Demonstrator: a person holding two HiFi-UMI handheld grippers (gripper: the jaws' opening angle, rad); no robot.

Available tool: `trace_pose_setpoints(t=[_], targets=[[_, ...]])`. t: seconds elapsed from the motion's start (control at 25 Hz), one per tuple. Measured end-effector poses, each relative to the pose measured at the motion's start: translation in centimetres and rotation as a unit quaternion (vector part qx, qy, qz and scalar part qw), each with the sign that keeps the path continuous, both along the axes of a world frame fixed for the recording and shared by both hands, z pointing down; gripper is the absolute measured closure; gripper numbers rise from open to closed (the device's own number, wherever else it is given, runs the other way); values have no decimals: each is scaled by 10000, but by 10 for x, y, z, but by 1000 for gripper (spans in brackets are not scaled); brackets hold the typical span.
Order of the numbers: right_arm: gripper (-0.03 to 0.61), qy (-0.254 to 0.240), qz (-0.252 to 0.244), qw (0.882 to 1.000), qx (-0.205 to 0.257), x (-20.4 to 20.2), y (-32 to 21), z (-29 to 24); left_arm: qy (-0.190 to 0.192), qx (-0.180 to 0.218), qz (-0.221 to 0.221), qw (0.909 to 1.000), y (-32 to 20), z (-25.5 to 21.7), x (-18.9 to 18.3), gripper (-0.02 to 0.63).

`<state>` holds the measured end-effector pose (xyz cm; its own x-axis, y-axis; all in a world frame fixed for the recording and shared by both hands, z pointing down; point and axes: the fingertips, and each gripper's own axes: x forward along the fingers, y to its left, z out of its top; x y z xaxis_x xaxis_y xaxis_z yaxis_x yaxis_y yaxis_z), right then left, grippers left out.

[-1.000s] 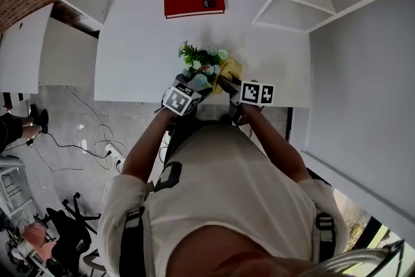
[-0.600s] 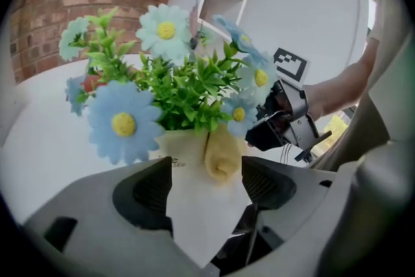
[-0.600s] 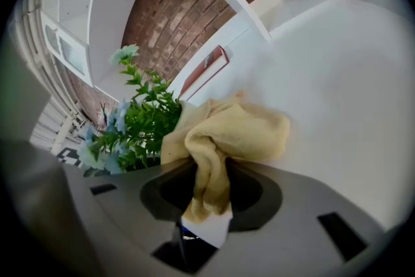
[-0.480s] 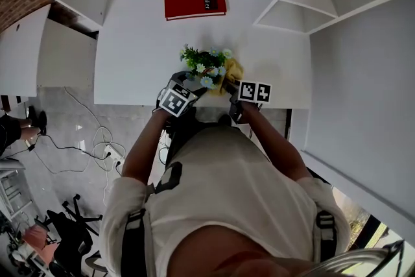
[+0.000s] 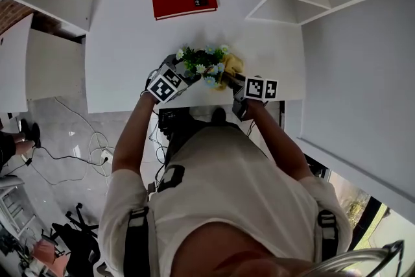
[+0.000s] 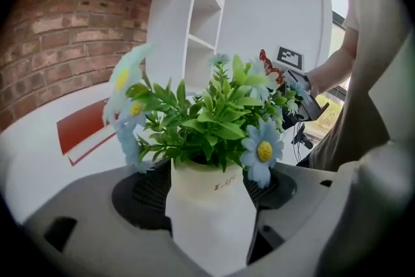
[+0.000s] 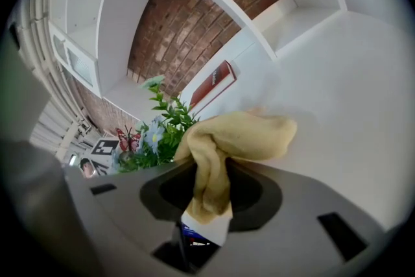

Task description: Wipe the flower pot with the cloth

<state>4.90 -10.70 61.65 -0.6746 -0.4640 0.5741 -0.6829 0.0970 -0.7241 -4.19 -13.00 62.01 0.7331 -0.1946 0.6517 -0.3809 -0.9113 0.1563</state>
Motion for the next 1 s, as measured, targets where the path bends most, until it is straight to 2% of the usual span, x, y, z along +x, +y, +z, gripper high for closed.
trace_pose_setpoints(t=[0.08,0.24,0.4,0.48,0.6,0.8,1.0], targets=[[448,-66,61,10000,40,-5,-4,0,74,25,-96,9999,0,6,3,268],[458,-212,262,9994,-13,-8,-7,12,244,114,-718,9971,-3,12,2,268],[463,-115,92,9998,-155,-19,0,26,270,151,-1358,9903,5,16,-10,268],[463,71,-153,9995,-251,-26,3,36,267,142,-1580,9870,10,17,-17,268],[459,345,-488,9975,-376,-35,8,50,178,168,-1656,9859,13,18,-26,268],[448,381,-741,9958,-373,-36,8,43,149,191,-1717,9848,8,16,-36,268],[448,35,-652,9977,152,-27,-20,-6,166,229,-1708,9849,7,14,-36,268]])
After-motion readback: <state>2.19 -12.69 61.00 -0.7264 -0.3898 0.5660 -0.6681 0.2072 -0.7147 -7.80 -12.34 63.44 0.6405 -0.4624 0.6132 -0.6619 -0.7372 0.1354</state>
